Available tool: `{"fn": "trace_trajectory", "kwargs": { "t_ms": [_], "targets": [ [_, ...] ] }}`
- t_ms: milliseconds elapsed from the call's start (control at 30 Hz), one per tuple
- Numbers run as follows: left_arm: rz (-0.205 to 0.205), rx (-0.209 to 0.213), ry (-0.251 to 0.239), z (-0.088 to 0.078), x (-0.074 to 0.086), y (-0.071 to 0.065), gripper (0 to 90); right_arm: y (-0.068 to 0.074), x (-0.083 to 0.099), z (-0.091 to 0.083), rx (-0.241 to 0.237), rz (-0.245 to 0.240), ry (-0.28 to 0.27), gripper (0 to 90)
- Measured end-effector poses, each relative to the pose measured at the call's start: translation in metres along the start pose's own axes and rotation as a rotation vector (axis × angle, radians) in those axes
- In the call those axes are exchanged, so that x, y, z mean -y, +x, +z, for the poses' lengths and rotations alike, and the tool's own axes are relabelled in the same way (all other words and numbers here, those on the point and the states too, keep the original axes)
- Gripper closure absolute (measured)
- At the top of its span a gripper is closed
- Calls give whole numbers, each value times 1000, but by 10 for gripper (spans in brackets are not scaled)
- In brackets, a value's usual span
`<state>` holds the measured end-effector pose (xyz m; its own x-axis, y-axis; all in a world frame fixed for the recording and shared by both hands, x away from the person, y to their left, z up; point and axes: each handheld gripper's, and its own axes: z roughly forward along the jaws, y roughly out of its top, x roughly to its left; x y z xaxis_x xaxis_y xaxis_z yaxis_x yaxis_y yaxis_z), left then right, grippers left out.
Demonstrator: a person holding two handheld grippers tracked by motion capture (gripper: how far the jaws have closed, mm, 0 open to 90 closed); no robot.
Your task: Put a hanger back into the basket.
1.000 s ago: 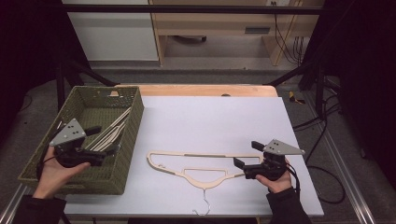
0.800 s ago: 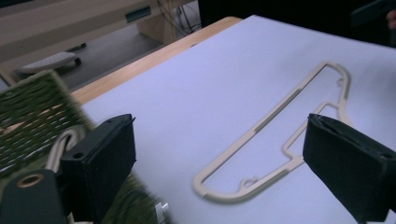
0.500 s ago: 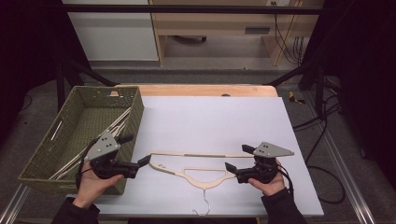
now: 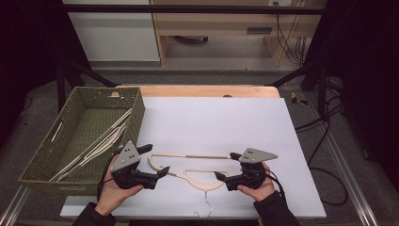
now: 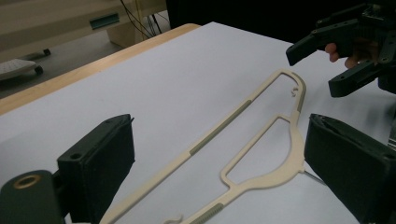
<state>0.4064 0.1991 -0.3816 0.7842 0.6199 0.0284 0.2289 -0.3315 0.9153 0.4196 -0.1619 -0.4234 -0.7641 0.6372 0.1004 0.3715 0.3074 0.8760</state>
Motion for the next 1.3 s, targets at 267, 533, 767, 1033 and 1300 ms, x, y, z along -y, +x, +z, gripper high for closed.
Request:
{"fn": "trace_trajectory", "kwargs": {
  "t_ms": [267, 533, 767, 1033, 1300],
  "targets": [
    [-19, 5, 39, 6, 11, 0, 98, 17, 1, 21, -37, -36, 75, 197],
    [-24, -2, 57, 10, 14, 1, 101, 33, 8, 46, -107, -62, 171, 325],
    [-27, 2, 62, 12, 15, 2, 103, 39, 17, 64, -121, -99, 258, 460],
    [-29, 6, 72, 15, 17, 2, 105, 40, 23, 81, -120, -145, 324, 589],
    [-21, 19, 87, 20, 18, 1, 104, 45, 18, 84, -122, -205, 364, 706]
  ]
}}
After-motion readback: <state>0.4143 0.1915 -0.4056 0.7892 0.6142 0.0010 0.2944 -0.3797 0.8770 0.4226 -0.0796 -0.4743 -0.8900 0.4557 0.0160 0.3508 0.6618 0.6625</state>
